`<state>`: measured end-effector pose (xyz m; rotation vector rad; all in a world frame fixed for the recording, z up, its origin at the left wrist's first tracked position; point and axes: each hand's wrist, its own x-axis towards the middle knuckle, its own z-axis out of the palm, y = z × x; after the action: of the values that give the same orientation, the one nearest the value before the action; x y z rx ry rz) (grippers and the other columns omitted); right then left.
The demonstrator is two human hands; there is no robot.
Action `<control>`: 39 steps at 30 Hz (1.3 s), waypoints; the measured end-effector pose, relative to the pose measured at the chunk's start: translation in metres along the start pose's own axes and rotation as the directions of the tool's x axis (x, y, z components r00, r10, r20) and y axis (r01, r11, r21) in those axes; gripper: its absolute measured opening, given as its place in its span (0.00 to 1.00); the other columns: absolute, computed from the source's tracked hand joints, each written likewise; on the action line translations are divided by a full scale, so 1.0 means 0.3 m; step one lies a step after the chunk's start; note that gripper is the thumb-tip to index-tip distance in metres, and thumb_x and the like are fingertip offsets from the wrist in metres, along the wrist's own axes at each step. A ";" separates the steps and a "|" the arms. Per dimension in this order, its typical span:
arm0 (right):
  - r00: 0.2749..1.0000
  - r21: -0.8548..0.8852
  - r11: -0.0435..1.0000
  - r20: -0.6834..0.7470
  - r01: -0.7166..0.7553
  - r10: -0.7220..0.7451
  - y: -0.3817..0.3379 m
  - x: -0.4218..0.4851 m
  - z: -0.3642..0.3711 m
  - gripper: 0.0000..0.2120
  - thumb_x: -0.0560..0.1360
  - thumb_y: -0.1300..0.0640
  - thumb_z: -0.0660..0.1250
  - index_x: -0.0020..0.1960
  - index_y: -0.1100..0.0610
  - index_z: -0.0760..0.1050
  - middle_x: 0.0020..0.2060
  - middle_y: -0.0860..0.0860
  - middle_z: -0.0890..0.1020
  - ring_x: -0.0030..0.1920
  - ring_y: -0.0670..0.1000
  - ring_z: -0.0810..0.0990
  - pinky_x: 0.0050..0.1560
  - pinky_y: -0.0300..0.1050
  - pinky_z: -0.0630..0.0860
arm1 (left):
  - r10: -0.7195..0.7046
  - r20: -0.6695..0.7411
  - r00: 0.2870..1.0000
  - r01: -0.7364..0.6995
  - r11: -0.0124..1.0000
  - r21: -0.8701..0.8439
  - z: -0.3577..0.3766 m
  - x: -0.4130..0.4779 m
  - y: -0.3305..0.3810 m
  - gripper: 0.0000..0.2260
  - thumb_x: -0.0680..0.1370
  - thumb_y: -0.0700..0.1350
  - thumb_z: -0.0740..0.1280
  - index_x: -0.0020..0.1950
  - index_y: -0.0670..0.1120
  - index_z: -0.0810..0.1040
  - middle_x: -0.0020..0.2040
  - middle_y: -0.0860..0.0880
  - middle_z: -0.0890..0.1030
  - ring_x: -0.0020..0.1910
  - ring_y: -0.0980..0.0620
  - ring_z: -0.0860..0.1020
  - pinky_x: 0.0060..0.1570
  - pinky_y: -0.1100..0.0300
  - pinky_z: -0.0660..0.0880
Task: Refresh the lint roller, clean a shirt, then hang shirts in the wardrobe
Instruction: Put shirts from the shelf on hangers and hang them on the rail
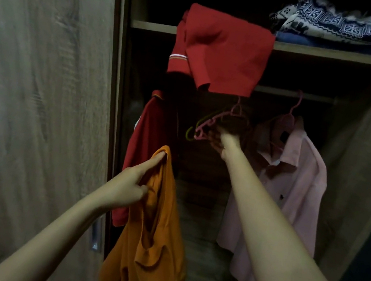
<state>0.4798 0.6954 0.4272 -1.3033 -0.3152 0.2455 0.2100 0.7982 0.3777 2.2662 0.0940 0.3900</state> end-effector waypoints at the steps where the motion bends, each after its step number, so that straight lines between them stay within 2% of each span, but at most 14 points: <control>1: 1.000 -0.053 0.999 -0.011 0.007 -0.008 0.004 -0.014 -0.003 0.07 0.79 0.54 0.60 0.55 0.53 0.74 0.34 0.49 0.80 0.29 0.45 0.77 0.30 0.38 0.67 | 0.004 -0.009 1.000 -0.004 1.000 -0.008 0.000 -0.001 0.001 0.39 0.76 0.28 0.59 0.73 0.64 0.50 0.69 0.61 0.57 0.50 0.79 0.67 0.50 0.76 0.72; 3: 0.997 -0.196 0.979 -0.032 0.056 -0.063 0.015 -0.033 -0.009 0.13 0.79 0.52 0.60 0.60 0.56 0.74 0.38 0.52 0.80 0.22 0.43 0.74 0.22 0.34 0.63 | 0.003 -0.016 1.000 -0.003 1.000 -0.025 0.003 -0.001 0.002 0.39 0.76 0.28 0.59 0.72 0.65 0.51 0.69 0.60 0.58 0.49 0.79 0.69 0.49 0.75 0.73; 5: 0.992 -0.376 0.921 -0.025 0.104 -0.122 0.031 -0.056 -0.012 0.16 0.79 0.50 0.59 0.60 0.60 0.74 0.37 0.55 0.78 0.24 0.47 0.74 0.19 0.33 0.64 | -0.002 -0.017 1.000 0.002 1.000 -0.022 0.007 -0.002 0.003 0.39 0.76 0.28 0.59 0.73 0.64 0.51 0.69 0.60 0.58 0.56 0.75 0.69 0.49 0.77 0.72; 7: 0.974 -0.542 0.818 0.009 0.195 -0.226 0.055 -0.072 -0.013 0.15 0.79 0.52 0.60 0.58 0.61 0.77 0.41 0.59 0.81 0.35 0.55 0.79 0.33 0.38 0.73 | -0.004 -0.015 1.000 0.003 1.000 -0.026 0.009 -0.004 0.000 0.39 0.76 0.28 0.59 0.73 0.64 0.51 0.70 0.60 0.57 0.63 0.65 0.66 0.50 0.77 0.71; 9: 0.939 -0.624 0.724 0.047 0.294 -0.341 0.079 -0.086 -0.013 0.14 0.78 0.54 0.61 0.59 0.60 0.78 0.52 0.60 0.82 0.53 0.60 0.80 0.51 0.43 0.73 | -0.004 -0.012 1.000 0.004 1.000 -0.031 0.009 -0.009 -0.005 0.38 0.77 0.29 0.60 0.72 0.65 0.50 0.69 0.60 0.59 0.55 0.65 0.71 0.50 0.71 0.75; 12: 0.907 -0.617 0.718 -0.014 0.323 -0.421 0.097 -0.109 0.018 0.15 0.75 0.48 0.65 0.58 0.55 0.77 0.53 0.55 0.82 0.58 0.58 0.78 0.62 0.49 0.71 | 0.000 -0.029 1.000 0.000 1.000 -0.030 0.009 -0.015 -0.009 0.38 0.77 0.29 0.60 0.71 0.65 0.50 0.68 0.60 0.60 0.49 0.67 0.73 0.52 0.65 0.77; 14: 0.888 -0.630 0.718 -0.095 0.296 -0.449 0.096 -0.115 0.052 0.20 0.73 0.42 0.66 0.58 0.55 0.76 0.53 0.55 0.82 0.60 0.59 0.76 0.65 0.56 0.67 | 0.008 -0.034 0.999 -0.009 0.999 -0.036 0.009 -0.016 -0.014 0.38 0.77 0.29 0.60 0.71 0.65 0.50 0.70 0.59 0.58 0.54 0.69 0.72 0.51 0.68 0.76; 19: 0.891 -0.670 0.721 -0.203 0.176 -0.407 0.107 -0.108 0.117 0.37 0.70 0.36 0.66 0.68 0.60 0.66 0.62 0.59 0.77 0.66 0.61 0.70 0.68 0.60 0.60 | 0.005 -0.031 1.000 -0.006 0.999 -0.044 -0.001 -0.017 -0.027 0.38 0.77 0.29 0.60 0.73 0.64 0.50 0.72 0.59 0.56 0.71 0.59 0.62 0.54 0.75 0.72; 25: 0.868 -0.648 0.737 -0.237 0.193 -0.436 0.144 -0.104 0.145 0.45 0.70 0.42 0.70 0.77 0.56 0.49 0.64 0.60 0.75 0.68 0.61 0.67 0.68 0.58 0.58 | -0.011 -0.040 0.999 0.009 0.999 -0.037 -0.018 -0.019 -0.032 0.38 0.77 0.29 0.60 0.75 0.62 0.49 0.70 0.61 0.56 0.73 0.55 0.61 0.69 0.58 0.68; 30: 0.835 -0.661 0.723 -0.269 0.203 -0.480 0.135 -0.091 0.101 0.38 0.71 0.52 0.69 0.75 0.54 0.55 0.66 0.58 0.73 0.70 0.59 0.65 0.69 0.55 0.55 | -0.028 -0.027 0.999 0.027 0.999 -0.038 -0.025 -0.019 -0.035 0.38 0.77 0.30 0.60 0.73 0.64 0.49 0.70 0.61 0.56 0.60 0.67 0.69 0.51 0.71 0.74; 33: 0.812 -0.691 0.690 -0.264 0.217 -0.520 0.134 -0.095 0.060 0.27 0.73 0.55 0.67 0.70 0.56 0.65 0.64 0.57 0.75 0.69 0.58 0.65 0.69 0.53 0.56 | -0.023 -0.018 1.000 0.022 0.999 -0.027 -0.021 -0.013 -0.036 0.38 0.77 0.30 0.60 0.73 0.65 0.49 0.70 0.61 0.56 0.64 0.63 0.68 0.54 0.70 0.74; 35: 0.796 -0.716 0.660 -0.255 0.227 -0.549 0.137 -0.096 0.030 0.20 0.74 0.56 0.64 0.65 0.57 0.71 0.59 0.57 0.78 0.65 0.58 0.69 0.66 0.53 0.59 | -0.012 -0.015 1.000 0.012 1.000 -0.027 -0.015 -0.008 -0.033 0.38 0.77 0.29 0.60 0.73 0.65 0.49 0.70 0.61 0.56 0.60 0.67 0.69 0.54 0.69 0.74; 37: 0.778 -0.703 0.660 -0.248 0.266 -0.577 0.138 -0.099 0.000 0.16 0.75 0.58 0.63 0.63 0.57 0.73 0.55 0.57 0.79 0.62 0.58 0.71 0.63 0.53 0.63 | -0.010 -0.009 1.000 0.010 0.999 -0.035 -0.007 -0.004 -0.026 0.38 0.77 0.29 0.60 0.72 0.65 0.49 0.69 0.60 0.58 0.55 0.68 0.72 0.52 0.69 0.76; 39: 0.766 -0.671 0.666 -0.226 0.326 -0.602 0.139 -0.103 -0.030 0.15 0.77 0.60 0.62 0.63 0.59 0.74 0.54 0.59 0.80 0.60 0.60 0.73 0.61 0.53 0.66 | -0.004 -0.010 1.000 0.004 0.999 -0.037 0.003 0.004 -0.023 0.38 0.77 0.29 0.60 0.73 0.64 0.50 0.70 0.60 0.58 0.59 0.66 0.71 0.53 0.73 0.73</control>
<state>0.4541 0.6867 0.3821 -1.8002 -0.3564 -0.6630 0.2117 0.8023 0.3725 2.2271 0.0951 0.3977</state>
